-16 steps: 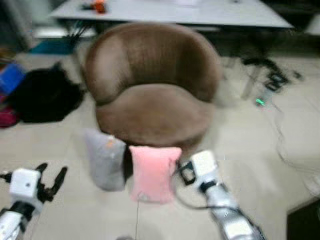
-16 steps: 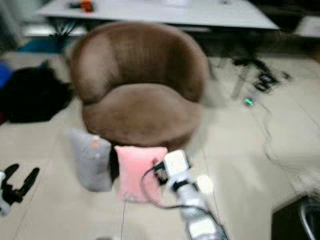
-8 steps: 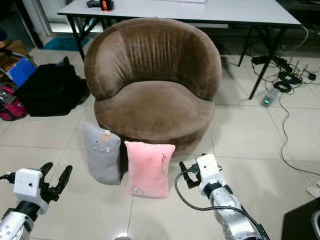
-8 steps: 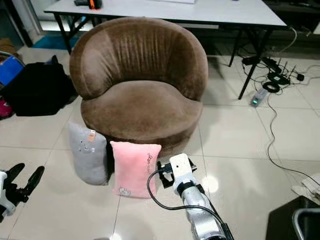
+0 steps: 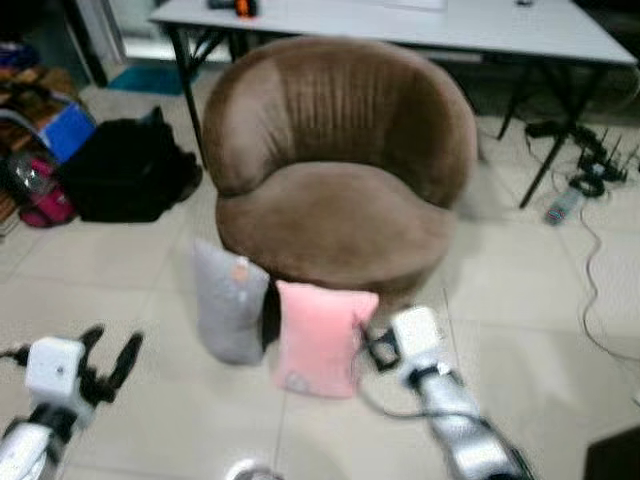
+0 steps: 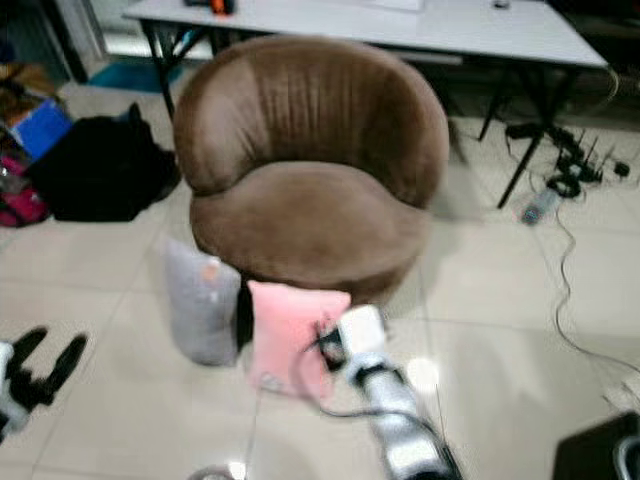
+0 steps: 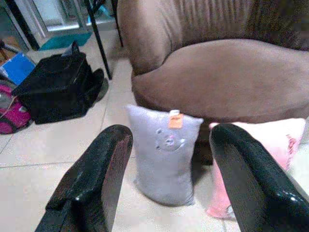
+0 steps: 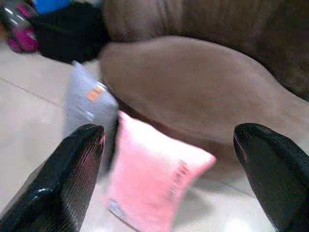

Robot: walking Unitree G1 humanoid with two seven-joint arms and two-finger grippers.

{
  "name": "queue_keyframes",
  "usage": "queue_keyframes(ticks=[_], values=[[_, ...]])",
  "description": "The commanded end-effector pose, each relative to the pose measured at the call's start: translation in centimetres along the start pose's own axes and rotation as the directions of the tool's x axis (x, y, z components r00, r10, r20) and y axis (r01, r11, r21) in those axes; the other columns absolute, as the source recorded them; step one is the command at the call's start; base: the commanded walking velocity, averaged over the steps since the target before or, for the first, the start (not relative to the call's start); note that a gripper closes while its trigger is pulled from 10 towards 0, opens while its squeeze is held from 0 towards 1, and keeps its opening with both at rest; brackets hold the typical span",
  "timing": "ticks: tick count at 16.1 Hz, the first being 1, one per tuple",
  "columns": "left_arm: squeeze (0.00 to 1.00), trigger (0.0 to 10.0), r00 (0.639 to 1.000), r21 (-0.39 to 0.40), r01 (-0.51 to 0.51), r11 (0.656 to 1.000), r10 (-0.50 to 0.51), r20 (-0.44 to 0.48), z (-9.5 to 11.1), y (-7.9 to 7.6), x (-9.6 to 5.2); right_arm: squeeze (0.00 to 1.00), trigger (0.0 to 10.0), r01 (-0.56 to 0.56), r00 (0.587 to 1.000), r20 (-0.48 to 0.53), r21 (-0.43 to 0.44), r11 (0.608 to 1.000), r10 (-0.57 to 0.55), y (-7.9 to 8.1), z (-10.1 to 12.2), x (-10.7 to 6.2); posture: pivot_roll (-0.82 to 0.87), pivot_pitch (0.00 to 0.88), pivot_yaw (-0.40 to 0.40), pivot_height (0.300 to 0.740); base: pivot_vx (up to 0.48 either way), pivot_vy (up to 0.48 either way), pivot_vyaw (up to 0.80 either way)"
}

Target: Move the pillow to the sofa from floor

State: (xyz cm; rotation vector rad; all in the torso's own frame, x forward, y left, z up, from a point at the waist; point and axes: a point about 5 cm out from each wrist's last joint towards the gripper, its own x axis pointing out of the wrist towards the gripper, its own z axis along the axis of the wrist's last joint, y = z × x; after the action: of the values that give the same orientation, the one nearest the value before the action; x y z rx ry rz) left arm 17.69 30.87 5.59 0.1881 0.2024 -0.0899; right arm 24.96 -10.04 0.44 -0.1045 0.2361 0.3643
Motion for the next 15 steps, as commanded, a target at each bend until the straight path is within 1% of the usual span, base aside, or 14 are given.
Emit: queue_keyframes(ticks=[1,5,6,10,11,13,15], values=[[0.0,10.0,1.0,0.022,0.02,1.0,-0.02,0.01,0.4,-0.3,0.4,0.6,10.0,0.014,1.0,0.005,-0.003,1.0,-0.014,-0.7,-0.2,-0.2,0.08,0.07,0.008,0.74,0.48,0.0,0.0],[0.0,10.0,0.999,0.081,0.045,0.996,-0.043,-0.026,0.0,-0.9,0.5,0.6,10.0,-0.004,1.0,0.007,-0.004,1.0,0.004,-0.5,-0.3,-0.1,0.08,0.071,0.009,0.74,0.48,0.0,0.0],[0.0,10.0,0.997,0.113,0.059,0.992,-0.054,-0.049,-0.4,-1.4,0.5,0.6,10.0,-0.017,1.0,0.002,-0.005,1.0,0.017,-0.3,-0.5,0.0,0.08,0.07,0.011,0.74,0.472,0.0,0.0],[0.0,10.0,0.996,0.13,0.057,0.99,-0.048,-0.073,-1.2,-1.7,0.5,0.6,10.0,-0.031,1.0,0.005,-0.004,1.0,0.031,0.2,-0.9,-0.3,0.08,0.068,0.011,0.74,0.463,0.0,0.0],[0.0,10.0,0.995,0.155,0.061,0.986,-0.048,-0.087,-1.3,-1.7,0.5,0.6,10.0,-0.033,0.999,0.006,-0.004,0.999,0.033,0.2,-0.9,-0.3,0.07,0.067,0.012,0.74,0.461,0.0,0.0],[0.0,10.0,0.989,0.215,0.087,0.973,-0.058,-0.137,-2.1,-2.0,0.5,0.6,10.0,-0.039,0.999,0.008,-0.004,0.999,0.039,0.4,-1.0,-0.5,0.07,0.07,0.013,0.74,0.383,-0.283,0.0],[0.0,10.0,0.989,0.222,0.086,0.971,-0.056,-0.14,-2.4,-2.3,0.5,0.6,10.0,-0.048,0.999,0.008,-0.005,0.999,0.049,0.6,-1.1,-0.5,0.07,0.071,0.012,0.74,0.319,-0.352,0.0]])
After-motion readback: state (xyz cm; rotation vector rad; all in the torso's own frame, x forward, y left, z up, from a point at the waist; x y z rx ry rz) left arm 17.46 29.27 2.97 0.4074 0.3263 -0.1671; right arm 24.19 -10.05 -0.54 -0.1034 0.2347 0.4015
